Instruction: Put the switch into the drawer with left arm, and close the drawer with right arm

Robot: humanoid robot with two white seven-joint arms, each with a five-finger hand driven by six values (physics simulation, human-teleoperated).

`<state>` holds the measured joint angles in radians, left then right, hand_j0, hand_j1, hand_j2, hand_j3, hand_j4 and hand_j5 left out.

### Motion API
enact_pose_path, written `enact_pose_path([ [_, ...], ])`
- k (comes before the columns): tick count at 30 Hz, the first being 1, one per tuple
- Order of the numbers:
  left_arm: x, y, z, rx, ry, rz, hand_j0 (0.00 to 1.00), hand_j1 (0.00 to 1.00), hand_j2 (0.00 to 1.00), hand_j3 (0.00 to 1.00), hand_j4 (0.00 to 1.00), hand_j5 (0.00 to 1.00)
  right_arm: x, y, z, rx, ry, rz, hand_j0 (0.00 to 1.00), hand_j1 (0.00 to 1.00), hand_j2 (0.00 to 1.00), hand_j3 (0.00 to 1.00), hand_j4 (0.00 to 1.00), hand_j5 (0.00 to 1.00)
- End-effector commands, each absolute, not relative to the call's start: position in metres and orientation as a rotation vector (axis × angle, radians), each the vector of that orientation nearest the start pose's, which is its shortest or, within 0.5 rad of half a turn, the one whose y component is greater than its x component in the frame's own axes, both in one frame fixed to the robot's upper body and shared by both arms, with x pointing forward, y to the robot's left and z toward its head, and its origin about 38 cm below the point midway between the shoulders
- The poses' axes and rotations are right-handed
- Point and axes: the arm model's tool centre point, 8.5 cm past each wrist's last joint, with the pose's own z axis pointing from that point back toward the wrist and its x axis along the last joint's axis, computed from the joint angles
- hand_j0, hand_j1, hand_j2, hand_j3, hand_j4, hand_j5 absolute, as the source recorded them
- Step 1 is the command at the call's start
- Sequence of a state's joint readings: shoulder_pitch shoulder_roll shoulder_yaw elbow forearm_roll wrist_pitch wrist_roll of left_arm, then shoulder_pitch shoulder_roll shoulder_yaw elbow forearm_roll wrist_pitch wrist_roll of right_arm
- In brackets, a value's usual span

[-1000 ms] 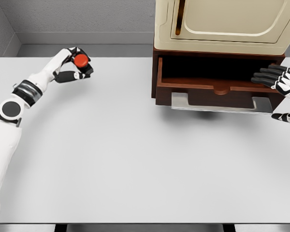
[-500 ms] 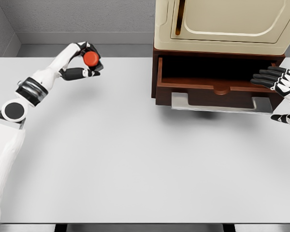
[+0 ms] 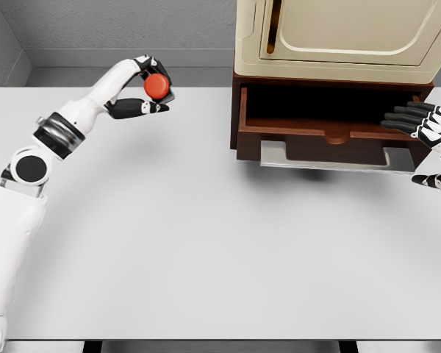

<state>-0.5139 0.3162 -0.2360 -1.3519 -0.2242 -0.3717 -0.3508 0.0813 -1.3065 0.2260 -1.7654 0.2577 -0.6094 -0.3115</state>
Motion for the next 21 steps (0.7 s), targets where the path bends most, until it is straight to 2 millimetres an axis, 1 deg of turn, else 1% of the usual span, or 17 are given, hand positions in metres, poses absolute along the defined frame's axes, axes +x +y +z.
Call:
enact_pose_path([
  [1,0.474,0.223,0.220,0.200,-1.948,-1.127,0.25,0.25,0.25,0.25,0.25,0.25,0.315,-0.397,0.263,-0.595,-1.874,1.623,1.00,1.00,1.00,1.00,1.00,1.00],
  [4,0.473,0.213,0.221,0.199,-1.957,-1.144,0.25,0.25,0.25,0.25,0.25,0.25,0.315,-0.396,0.262,-0.595,-1.875,1.622,1.00,1.00,1.00,1.00,1.00,1.00],
  [6,0.468,0.206,0.232,0.223,-1.987,-1.177,0.24,0.24,0.24,0.24,0.24,0.24,0.315,-0.396,0.262,-0.595,-1.875,1.622,1.00,1.00,1.00,1.00,1.00,1.00],
  [8,0.468,0.205,0.231,0.230,-1.985,-1.186,0.24,0.24,0.24,0.24,0.24,0.24,0.315,-0.396,0.262,-0.595,-1.875,1.622,1.00,1.00,1.00,1.00,1.00,1.00],
  [10,0.467,0.194,0.233,0.250,-1.993,-1.212,0.24,0.24,0.24,0.24,0.24,0.24,0.315,-0.396,0.262,-0.594,-1.874,1.623,1.00,1.00,1.00,1.00,1.00,1.00],
  [16,0.465,0.183,0.236,0.233,-2.010,-1.224,0.24,0.24,0.24,0.24,0.24,0.24,0.315,-0.396,0.262,-0.594,-1.874,1.623,1.00,1.00,1.00,1.00,1.00,1.00],
  [21,0.462,0.165,0.238,0.214,-2.027,-1.257,0.24,0.24,0.24,0.24,0.24,0.24,0.315,-0.396,0.262,-0.594,-1.874,1.623,1.00,1.00,1.00,1.00,1.00,1.00],
])
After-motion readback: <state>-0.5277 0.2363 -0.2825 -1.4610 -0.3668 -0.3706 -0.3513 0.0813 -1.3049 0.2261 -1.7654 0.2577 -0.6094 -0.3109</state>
